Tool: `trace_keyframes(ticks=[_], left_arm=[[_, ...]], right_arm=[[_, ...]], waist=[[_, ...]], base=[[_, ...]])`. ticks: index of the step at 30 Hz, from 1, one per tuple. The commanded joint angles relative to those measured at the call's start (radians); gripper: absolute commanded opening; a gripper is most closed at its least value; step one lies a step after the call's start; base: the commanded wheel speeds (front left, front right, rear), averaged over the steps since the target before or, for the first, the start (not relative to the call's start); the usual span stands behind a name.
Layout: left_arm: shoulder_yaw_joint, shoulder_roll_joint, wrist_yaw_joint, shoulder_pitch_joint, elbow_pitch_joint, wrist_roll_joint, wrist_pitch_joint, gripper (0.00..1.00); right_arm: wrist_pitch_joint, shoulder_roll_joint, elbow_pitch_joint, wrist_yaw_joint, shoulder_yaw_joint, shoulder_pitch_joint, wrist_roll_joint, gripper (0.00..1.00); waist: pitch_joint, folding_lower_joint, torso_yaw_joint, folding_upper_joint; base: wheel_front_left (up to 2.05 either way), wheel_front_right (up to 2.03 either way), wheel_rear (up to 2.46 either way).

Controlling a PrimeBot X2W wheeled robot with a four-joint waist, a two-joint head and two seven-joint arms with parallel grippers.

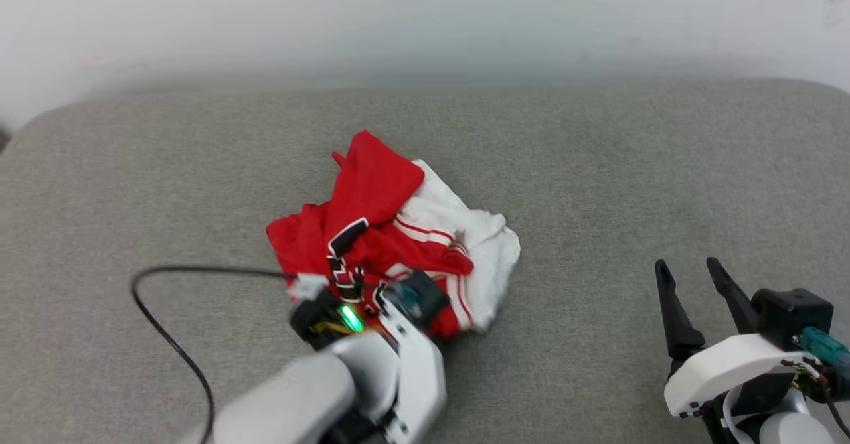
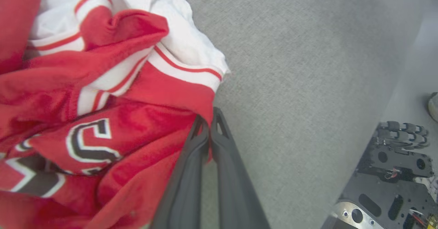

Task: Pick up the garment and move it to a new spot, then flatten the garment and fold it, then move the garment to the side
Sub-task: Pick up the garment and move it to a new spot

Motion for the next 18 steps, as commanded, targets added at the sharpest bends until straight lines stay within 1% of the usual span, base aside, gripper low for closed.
trace_keyframes(ticks=[1, 4, 7, 10, 11, 12, 13, 18], left_arm=[[-0.021, -0.01, 0.004, 0.038, -0.027, 0.006, 0.004, 0.0], [-0.059, -0.025, -0.003, 0.082, -0.071, -0.002, 0.014, 0.0], [-0.09, -0.048, -0.007, 0.132, -0.074, -0.023, 0.024, 0.0], [-0.091, -0.074, 0.007, 0.177, -0.049, -0.053, 0.006, 0.0], [-0.084, -0.085, 0.012, 0.189, -0.039, -0.062, -0.008, 0.21], [-0.078, -0.093, 0.014, 0.197, -0.028, -0.068, -0.02, 0.92], [-0.075, -0.1, 0.017, 0.204, -0.019, -0.071, -0.033, 1.0], [-0.039, -0.116, 0.024, 0.201, -0.025, -0.047, -0.153, 1.0]], right_arm=[[0.002, 0.001, -0.009, 0.0, -0.003, 0.01, -0.004, 1.0], [0.01, 0.0, -0.02, 0.0, -0.002, 0.017, -0.006, 1.0], [0.016, 0.001, -0.03, 0.0, 0.004, 0.019, -0.008, 1.0], [0.024, 0.0, -0.037, 0.0, 0.007, 0.021, -0.006, 1.0], [0.026, 0.001, -0.041, 0.0, 0.008, 0.022, -0.006, 1.0], [0.026, 0.001, -0.043, 0.0, 0.009, 0.023, -0.006, 1.0], [0.028, 0.001, -0.043, 0.0, 0.008, 0.026, -0.007, 1.0], [0.036, 0.001, -0.045, 0.0, -0.005, 0.047, -0.011, 1.0]], waist=[[-0.013, 0.0, 0.014, -0.0001], [-0.016, 0.0, 0.023, -0.0001], [-0.017, 0.0, 0.026, -0.0001], [-0.016, 0.0, 0.024, -0.0001], [-0.015, 0.0, 0.024, -0.0001], [-0.015, 0.0, 0.022, -0.0001], [-0.018, 0.0, 0.022, -0.0001], [-0.043, 0.0, 0.032, -0.0001]], base=[[0.0, 0.0, 0.0], [0.0, 0.0, 0.0], [0.0, 0.0, 0.0], [0.0, 0.0, 0.0], [0.0, 0.0, 0.0], [0.0, 0.0, 0.0], [0.0, 0.0, 0.0], [0.0, 0.0, 0.0]])
